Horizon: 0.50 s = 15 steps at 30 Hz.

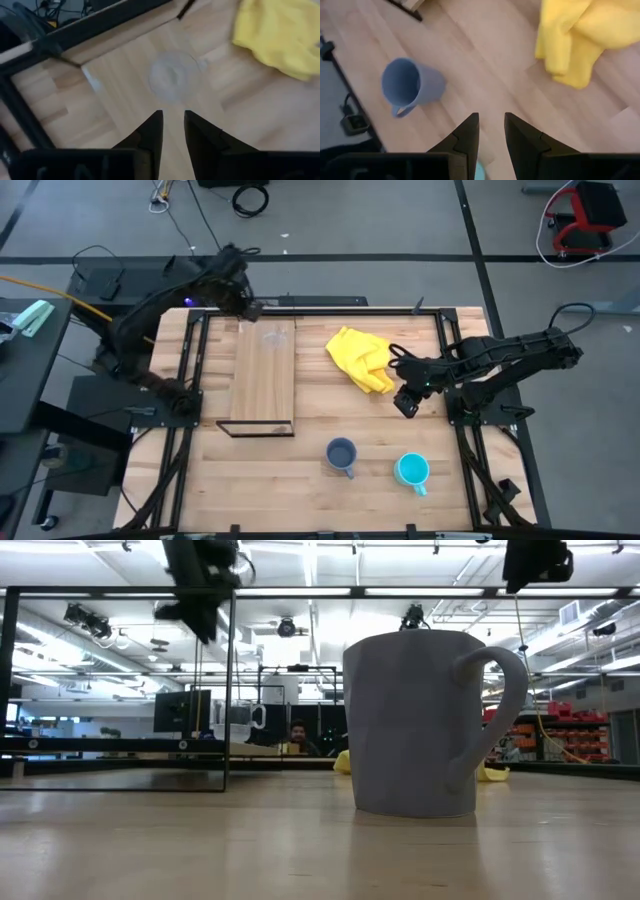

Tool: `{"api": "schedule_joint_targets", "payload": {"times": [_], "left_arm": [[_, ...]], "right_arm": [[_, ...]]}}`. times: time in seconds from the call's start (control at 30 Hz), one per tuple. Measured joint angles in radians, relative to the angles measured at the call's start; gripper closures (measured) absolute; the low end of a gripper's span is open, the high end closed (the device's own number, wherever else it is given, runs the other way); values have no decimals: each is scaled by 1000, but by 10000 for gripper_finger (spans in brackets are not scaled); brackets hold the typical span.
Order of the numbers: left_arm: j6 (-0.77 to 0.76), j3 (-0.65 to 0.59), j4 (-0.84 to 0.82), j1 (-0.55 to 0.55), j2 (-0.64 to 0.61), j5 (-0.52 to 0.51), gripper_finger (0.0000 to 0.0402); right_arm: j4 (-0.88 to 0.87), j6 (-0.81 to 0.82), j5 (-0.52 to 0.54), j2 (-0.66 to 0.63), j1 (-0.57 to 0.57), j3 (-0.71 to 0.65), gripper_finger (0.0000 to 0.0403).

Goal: Stack small to large cups/mugs on shelf
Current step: Put the light blue mug on the shelf

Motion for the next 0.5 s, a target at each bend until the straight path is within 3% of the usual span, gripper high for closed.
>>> {"api": "schedule_joint_targets", "payload": {"times": [0.13, 0.27, 0.5], "left_arm": [[-56, 0, -110, -84, -114, 0, 320], [-154, 0, -164, -236, -195, -19, 326], [-361, 0, -222, -575, -233, -167, 326]], "right_arm": [[-22, 36, -72, 0, 10, 0, 303], [-127, 102, -103, 0, 51, 0, 303], [-204, 353, -133, 2, 237, 0, 303]]}}
